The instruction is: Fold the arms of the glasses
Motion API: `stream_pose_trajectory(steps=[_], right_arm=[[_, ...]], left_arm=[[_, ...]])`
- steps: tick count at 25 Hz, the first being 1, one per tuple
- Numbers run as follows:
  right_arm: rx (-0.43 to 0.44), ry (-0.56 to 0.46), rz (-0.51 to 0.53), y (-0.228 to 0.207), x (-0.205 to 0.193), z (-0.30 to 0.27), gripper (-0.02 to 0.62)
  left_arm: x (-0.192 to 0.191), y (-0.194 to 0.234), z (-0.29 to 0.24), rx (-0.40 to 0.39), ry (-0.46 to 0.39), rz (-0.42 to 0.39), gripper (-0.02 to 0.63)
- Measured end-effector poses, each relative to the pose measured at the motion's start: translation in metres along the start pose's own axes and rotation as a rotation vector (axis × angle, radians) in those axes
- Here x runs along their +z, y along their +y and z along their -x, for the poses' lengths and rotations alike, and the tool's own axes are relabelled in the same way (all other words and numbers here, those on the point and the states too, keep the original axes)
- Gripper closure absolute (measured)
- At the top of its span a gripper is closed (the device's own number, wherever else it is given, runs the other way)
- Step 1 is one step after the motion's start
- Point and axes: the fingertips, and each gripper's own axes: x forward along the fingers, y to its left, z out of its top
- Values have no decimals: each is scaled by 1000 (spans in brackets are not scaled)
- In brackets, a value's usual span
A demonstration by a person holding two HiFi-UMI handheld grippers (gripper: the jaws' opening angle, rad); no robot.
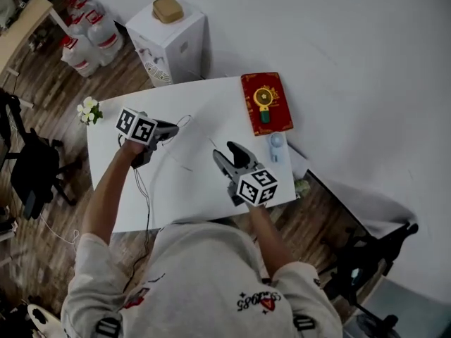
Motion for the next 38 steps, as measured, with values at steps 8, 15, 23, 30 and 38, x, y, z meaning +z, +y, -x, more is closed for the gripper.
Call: stream_pose_trajectory(steps=[8, 15, 23, 30, 38], right_arm=[[144, -13, -14, 27, 1, 33, 391], [243, -25, -258, 51, -32, 31, 420], [424, -225, -577, 93, -5, 2, 465], [422, -235, -599, 95, -1, 0, 560], [410, -258, -588, 100, 8, -4, 572]], left_arm=[[-18, -38, 21, 85, -131, 75, 581], [-3, -20, 64, 160, -427, 296, 581], [-8, -28, 72, 154, -513, 368, 581], [-23, -43, 66, 132, -518, 389, 581], [-50, -61, 52, 124, -477, 372, 581]])
